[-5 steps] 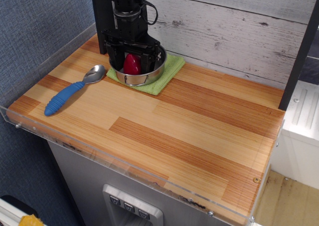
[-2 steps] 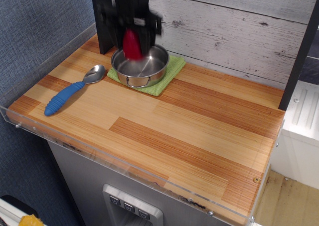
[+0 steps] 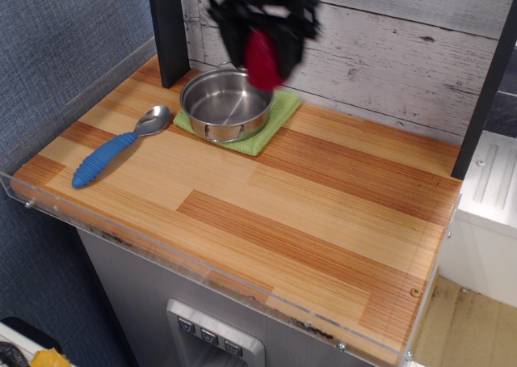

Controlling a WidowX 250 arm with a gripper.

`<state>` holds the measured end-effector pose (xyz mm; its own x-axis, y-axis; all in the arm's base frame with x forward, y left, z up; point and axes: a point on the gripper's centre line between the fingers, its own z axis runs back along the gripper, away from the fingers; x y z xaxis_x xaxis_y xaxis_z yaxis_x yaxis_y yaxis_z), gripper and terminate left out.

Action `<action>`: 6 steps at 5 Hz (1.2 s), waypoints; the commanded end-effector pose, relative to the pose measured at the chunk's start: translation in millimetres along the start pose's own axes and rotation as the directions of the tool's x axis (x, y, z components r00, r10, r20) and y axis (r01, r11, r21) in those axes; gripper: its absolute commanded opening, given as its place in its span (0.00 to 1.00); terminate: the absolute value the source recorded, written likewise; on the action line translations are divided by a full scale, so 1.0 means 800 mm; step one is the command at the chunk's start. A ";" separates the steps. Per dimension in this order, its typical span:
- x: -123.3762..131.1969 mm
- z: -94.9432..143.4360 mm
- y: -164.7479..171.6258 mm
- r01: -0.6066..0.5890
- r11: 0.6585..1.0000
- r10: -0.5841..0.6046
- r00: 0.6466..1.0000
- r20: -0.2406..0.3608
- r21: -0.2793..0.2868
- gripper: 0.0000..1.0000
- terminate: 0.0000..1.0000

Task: PICK UP THE FRUIT AND PUT ON THE ANOTHER SIDE OF THE TABLE

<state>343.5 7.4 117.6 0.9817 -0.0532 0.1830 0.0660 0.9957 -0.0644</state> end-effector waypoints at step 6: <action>0.003 -0.101 -0.097 -0.175 0.982 0.170 0.983 0.066 0.068 0.00 0.00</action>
<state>352.5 -80.3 30.1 0.9731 0.1158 0.1993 -0.1142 0.9933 -0.0196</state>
